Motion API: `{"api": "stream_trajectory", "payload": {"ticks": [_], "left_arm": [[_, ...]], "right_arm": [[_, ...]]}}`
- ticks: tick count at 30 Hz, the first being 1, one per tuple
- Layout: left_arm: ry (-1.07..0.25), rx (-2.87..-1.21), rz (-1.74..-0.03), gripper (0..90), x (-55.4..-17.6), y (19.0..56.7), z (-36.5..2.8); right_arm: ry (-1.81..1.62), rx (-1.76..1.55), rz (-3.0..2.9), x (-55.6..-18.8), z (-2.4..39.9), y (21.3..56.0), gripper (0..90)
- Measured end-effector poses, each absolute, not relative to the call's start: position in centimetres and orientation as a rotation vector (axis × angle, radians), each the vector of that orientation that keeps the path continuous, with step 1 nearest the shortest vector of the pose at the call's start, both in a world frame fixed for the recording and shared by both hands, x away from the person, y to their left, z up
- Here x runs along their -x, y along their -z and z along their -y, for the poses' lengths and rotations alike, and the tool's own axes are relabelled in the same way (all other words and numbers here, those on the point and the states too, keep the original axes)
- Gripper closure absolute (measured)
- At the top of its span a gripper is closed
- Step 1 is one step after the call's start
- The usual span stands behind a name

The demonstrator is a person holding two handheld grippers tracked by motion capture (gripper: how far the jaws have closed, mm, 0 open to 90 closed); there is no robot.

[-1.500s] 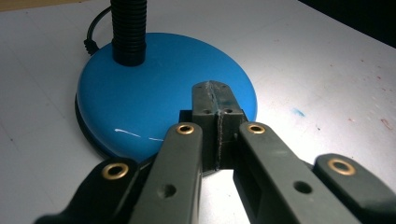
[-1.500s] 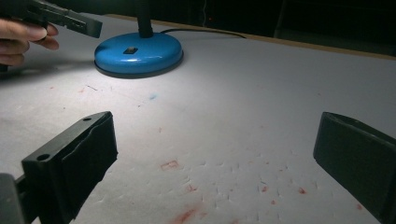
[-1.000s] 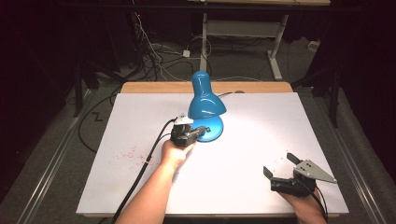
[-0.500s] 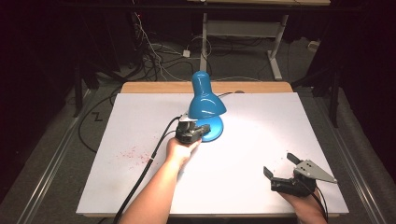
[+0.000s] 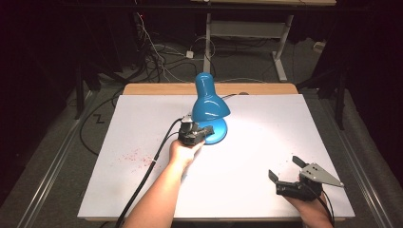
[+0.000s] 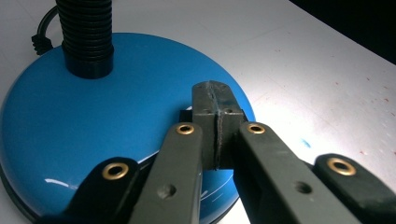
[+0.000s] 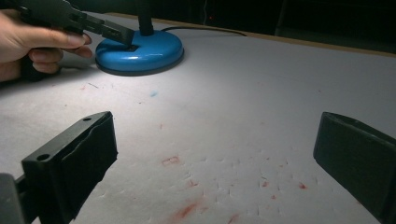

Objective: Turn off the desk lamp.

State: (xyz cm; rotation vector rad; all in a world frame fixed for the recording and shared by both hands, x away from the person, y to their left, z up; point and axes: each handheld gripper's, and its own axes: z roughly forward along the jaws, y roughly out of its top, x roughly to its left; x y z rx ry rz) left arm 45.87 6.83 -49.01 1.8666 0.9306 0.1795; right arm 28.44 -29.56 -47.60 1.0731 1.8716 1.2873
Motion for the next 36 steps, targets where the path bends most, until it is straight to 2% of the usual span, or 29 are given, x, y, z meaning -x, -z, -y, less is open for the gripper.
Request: {"api": "stream_trajectory", "payload": {"ticks": [36], "left_arm": [[-0.157,-1.861,-0.967,88.2,-46.15,49.16,-7.07]], "right_arm": [[-1.285,-1.071,-1.87,-28.21,29.66,47.53,0.3]]}}
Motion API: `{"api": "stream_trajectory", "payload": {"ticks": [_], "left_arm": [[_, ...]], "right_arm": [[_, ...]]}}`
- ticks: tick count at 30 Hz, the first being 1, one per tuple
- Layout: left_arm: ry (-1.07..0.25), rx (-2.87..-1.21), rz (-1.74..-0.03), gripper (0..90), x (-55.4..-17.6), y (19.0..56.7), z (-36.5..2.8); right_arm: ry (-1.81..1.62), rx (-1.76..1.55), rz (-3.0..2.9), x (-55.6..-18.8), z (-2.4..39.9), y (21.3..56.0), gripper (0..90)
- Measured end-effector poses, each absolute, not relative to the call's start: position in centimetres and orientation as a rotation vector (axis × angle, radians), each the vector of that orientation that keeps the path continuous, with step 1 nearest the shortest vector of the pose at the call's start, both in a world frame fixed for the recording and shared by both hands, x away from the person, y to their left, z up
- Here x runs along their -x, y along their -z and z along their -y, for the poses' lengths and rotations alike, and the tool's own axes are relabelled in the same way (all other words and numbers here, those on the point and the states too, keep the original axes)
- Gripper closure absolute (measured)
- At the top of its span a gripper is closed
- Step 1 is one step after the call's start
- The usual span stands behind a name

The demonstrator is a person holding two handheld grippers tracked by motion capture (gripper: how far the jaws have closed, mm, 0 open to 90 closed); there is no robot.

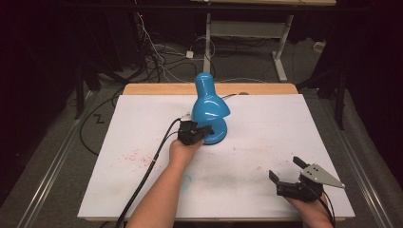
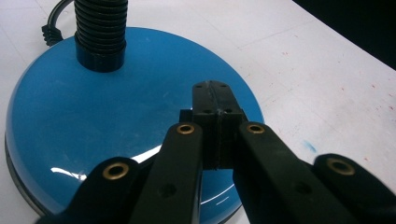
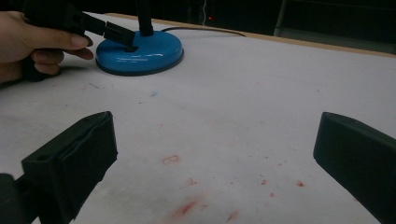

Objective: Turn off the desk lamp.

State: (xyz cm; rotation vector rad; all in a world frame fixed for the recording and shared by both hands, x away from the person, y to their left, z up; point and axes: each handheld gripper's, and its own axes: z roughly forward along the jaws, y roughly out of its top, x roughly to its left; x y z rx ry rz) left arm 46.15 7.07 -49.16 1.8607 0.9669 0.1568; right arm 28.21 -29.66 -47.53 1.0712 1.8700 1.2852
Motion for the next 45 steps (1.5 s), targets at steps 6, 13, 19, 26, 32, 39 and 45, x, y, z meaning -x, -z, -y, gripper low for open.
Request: {"api": "stream_trajectory", "payload": {"ticks": [6,13,19,26,32,39,45], "left_arm": [[-0.166,-1.863,-0.968,88.2,-46.1,49.1,-7.0],[-0.178,-1.867,-0.977,88.2,-45.6,49.0,-7.0],[-0.176,-1.843,-0.995,88.2,-44.7,49.0,-8.1],[-0.204,-1.85,-0.99,88.2,-43.0,48.5,-10.1],[-0.237,-1.86,-1.004,88.1,-41.6,48.0,-11.9],[-0.267,-1.893,-0.999,88.1,-39.4,47.8,-14.2],[-0.295,-1.932,-0.995,88.1,-37.2,48.0,-15.7]], "right_arm": [[-1.284,-1.068,-1.872,-28.2,29.6,47.5,0.3],[-1.289,-1.08,-1.868,-28.3,29.7,47.5,0.3],[-1.29,-1.074,-1.865,-28.4,29.7,47.4,0.3],[-1.287,-1.075,-1.86,-28.4,29.6,47.3,0.3],[-1.289,-1.074,-1.858,-28.3,29.5,47.2,0.3],[-1.29,-1.074,-1.858,-28.3,29.4,47.2,0.3],[-1.281,-1.068,-1.86,-28.2,29.6,47.3,0.3]]}}
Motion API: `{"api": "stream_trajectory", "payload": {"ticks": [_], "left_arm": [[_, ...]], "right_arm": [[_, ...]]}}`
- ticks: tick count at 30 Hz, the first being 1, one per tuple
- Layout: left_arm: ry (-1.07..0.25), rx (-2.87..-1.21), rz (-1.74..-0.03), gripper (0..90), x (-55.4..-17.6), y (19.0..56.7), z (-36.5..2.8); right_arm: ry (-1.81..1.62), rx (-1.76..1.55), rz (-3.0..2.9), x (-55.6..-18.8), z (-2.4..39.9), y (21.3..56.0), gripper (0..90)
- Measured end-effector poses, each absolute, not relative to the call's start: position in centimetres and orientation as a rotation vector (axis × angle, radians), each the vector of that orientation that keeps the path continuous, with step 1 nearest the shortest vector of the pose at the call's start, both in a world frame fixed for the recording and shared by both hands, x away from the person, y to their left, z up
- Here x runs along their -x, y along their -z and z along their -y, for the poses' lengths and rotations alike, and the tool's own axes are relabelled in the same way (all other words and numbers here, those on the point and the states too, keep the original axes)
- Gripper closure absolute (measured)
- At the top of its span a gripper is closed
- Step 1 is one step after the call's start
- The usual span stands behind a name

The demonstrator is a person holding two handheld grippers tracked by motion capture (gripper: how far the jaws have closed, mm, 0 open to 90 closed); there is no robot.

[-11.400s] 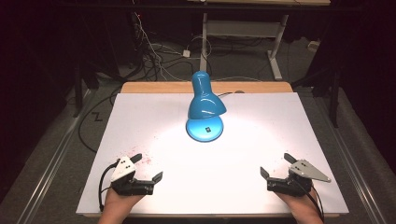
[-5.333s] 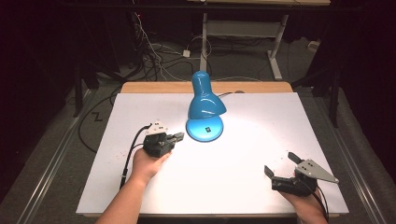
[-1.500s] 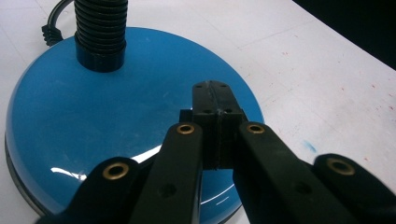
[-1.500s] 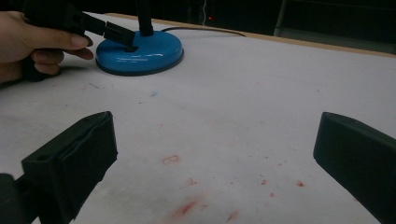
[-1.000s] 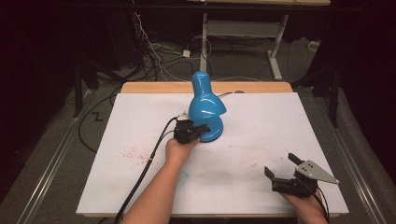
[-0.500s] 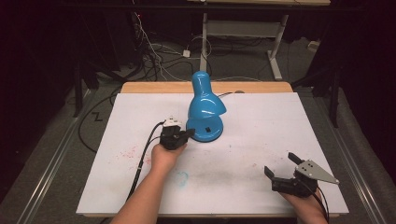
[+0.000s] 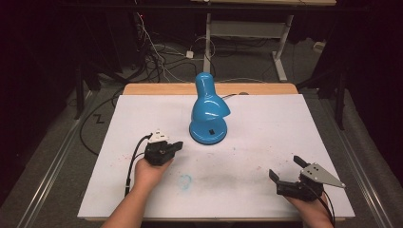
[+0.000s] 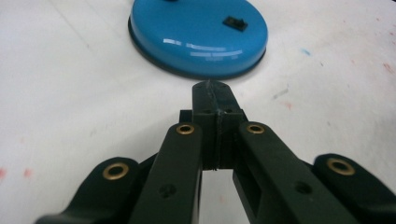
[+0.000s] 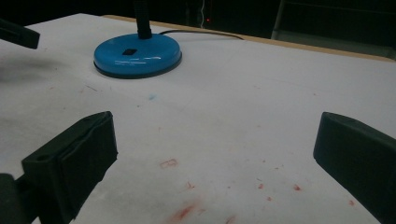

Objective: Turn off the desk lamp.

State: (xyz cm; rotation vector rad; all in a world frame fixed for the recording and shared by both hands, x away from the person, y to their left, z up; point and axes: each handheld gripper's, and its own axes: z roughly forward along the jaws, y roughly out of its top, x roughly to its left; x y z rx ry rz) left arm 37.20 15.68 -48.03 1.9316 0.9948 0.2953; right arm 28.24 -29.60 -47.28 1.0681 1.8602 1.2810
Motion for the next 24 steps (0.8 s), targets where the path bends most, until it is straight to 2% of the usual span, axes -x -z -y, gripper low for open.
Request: {"api": "stream_trajectory", "payload": {"ticks": [9,14,21,22,23,24], "left_arm": [[-0.339,-1.982,-0.972,88.1,-32.7,47.9,-18.1],[-0.34,-1.913,-0.976,88.0,-30.3,48.7,-19.8],[-0.324,-1.94,-0.942,87.8,-29.8,48.8,-19.8],[-0.326,-1.936,-0.934,86.2,-29.8,48.7,-19.7],[-0.329,-1.947,-0.925,76.5,-29.9,48.7,-19.5],[-0.33,-1.952,-0.916,73.0,-29.8,48.7,-19.4]], "right_arm": [[-1.282,-1.073,-1.853,-28.0,29.8,47.2,0.3],[-1.28,-1.081,-1.854,-28.0,29.7,47.3,0.3],[-1.274,-1.069,-1.862,-28.2,29.4,47.4,0.3],[-1.272,-1.068,-1.865,-28.2,29.3,47.4,0.3],[-1.271,-1.067,-1.865,-28.2,29.3,47.4,0.3],[-1.27,-1.067,-1.865,-28.2,29.3,47.4,0.3]]}}
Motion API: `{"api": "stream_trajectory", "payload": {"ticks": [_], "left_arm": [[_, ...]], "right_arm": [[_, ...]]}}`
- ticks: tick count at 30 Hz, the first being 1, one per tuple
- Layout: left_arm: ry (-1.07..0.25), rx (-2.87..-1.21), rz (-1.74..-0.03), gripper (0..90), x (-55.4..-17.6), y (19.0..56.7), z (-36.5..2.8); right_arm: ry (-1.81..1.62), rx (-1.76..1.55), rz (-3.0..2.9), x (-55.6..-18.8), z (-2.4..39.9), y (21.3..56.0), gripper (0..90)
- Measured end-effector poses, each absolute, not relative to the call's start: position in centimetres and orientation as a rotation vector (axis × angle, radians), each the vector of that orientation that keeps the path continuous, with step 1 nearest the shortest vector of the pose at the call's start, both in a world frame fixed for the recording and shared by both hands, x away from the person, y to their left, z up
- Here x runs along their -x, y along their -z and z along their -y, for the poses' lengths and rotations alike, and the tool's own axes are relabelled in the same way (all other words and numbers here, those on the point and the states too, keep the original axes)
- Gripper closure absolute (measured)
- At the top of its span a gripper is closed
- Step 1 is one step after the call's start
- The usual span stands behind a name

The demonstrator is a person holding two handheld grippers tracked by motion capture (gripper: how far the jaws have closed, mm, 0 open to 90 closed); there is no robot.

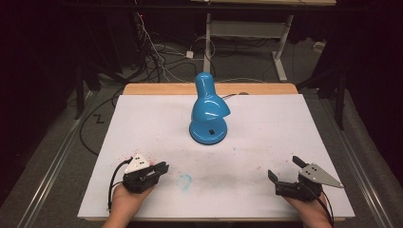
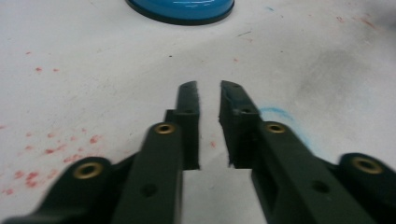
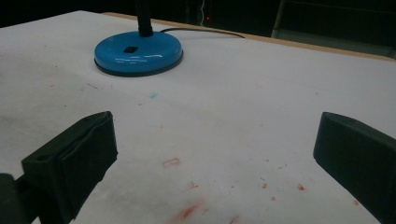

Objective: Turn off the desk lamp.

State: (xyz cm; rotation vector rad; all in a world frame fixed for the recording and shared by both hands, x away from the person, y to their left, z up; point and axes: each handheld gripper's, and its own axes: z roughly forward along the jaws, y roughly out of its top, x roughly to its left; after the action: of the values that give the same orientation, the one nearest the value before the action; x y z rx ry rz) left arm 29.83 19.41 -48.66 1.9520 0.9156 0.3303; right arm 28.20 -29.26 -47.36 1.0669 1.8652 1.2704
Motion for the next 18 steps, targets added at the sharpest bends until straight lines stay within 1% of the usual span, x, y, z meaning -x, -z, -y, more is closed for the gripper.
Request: {"api": "stream_trajectory", "payload": {"ticks": [2,4,6,9,11,13,16,17,18], "left_arm": [[-0.343,-1.96,-0.912,68.7,-29.82,48.66,-19.27],[-0.344,-1.953,-0.915,62.1,-29.84,48.65,-19.32],[-0.331,-1.959,-0.937,52.3,-30.12,48.66,-19.41],[-0.35,-1.952,-0.963,40.9,-30.38,48.67,-19.74],[-0.319,-1.935,-0.978,32.9,-30.6,48.73,-20.03],[-0.328,-1.936,-0.977,26.1,-30.63,48.77,-20.2],[-0.325,-1.944,-0.977,13.0,-30.62,48.74,-20.19],[-0.313,-1.946,-0.966,11.5,-30.62,48.65,-20.22],[-0.301,-1.945,-0.959,6.2,-30.59,48.47,-20.12]], "right_arm": [[-1.27,-1.067,-1.865,-28.19,29.26,47.37,0.3],[-1.271,-1.073,-1.865,-28.13,29.22,47.38,0.3],[-1.269,-1.072,-1.867,-28.12,29.24,47.43,0.3],[-1.268,-1.069,-1.867,-28.14,29.37,47.43,0.3],[-1.268,-1.065,-1.865,-28.13,29.47,47.39,0.3],[-1.27,-1.075,-1.861,-28.02,29.48,47.37,0.3],[-1.269,-1.071,-1.859,-28.03,29.59,47.35,0.3],[-1.268,-1.068,-1.858,-28.04,29.61,47.34,0.3],[-1.269,-1.066,-1.859,-28.03,29.61,47.33,0.3]]}}
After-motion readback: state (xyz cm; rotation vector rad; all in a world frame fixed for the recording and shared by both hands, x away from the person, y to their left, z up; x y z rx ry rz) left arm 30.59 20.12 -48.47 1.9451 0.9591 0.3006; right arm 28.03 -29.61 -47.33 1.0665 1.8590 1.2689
